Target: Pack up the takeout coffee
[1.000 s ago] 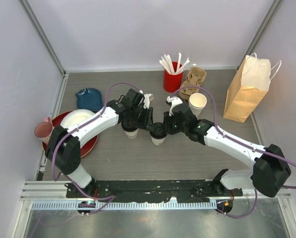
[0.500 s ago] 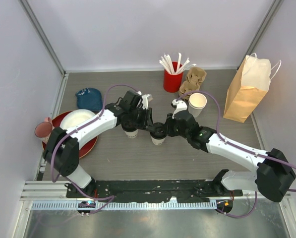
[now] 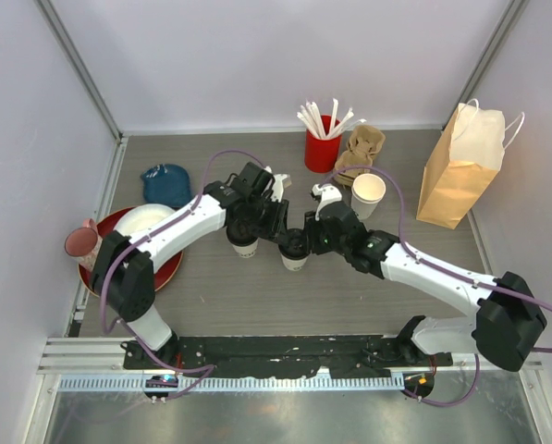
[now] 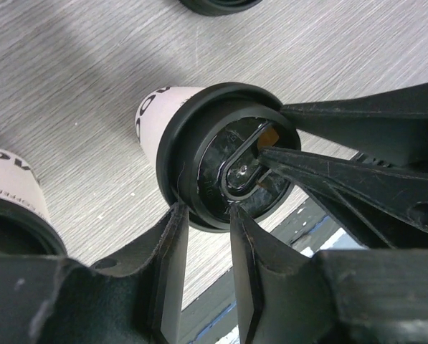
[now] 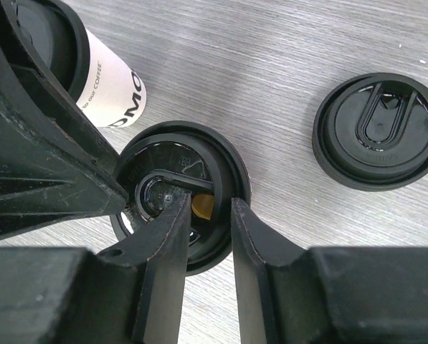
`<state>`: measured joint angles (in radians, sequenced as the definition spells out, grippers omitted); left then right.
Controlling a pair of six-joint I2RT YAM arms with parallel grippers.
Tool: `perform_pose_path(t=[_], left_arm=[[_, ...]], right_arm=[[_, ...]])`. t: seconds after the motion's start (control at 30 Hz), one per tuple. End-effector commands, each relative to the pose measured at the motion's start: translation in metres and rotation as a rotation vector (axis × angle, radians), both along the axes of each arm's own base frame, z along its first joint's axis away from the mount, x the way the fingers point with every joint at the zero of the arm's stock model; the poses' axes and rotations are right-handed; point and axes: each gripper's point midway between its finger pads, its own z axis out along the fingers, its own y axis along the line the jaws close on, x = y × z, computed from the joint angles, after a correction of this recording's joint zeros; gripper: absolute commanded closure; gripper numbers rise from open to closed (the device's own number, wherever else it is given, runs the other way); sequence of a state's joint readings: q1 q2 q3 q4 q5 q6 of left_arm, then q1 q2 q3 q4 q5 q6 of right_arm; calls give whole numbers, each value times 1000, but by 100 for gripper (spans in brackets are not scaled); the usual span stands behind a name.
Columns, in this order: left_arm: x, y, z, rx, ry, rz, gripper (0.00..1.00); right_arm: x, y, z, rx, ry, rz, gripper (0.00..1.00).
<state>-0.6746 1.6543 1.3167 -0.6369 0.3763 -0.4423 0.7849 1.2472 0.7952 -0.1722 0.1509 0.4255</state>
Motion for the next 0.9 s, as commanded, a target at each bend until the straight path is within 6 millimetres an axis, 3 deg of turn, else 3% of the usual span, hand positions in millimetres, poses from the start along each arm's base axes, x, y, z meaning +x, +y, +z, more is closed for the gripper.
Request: perform_pose_path(t=[0.0, 0.33, 0.87], left_arm=[[-4, 8, 9, 52, -30, -45, 65], [0, 17, 45, 50, -146, -85, 55], [15, 39, 44, 50, -213, -37, 55]], right_arm=[[-11, 1, -5, -107, 38, 117, 66], [0, 9, 1, -142, 20, 302, 74], [22, 39, 14, -173, -175, 873, 79]])
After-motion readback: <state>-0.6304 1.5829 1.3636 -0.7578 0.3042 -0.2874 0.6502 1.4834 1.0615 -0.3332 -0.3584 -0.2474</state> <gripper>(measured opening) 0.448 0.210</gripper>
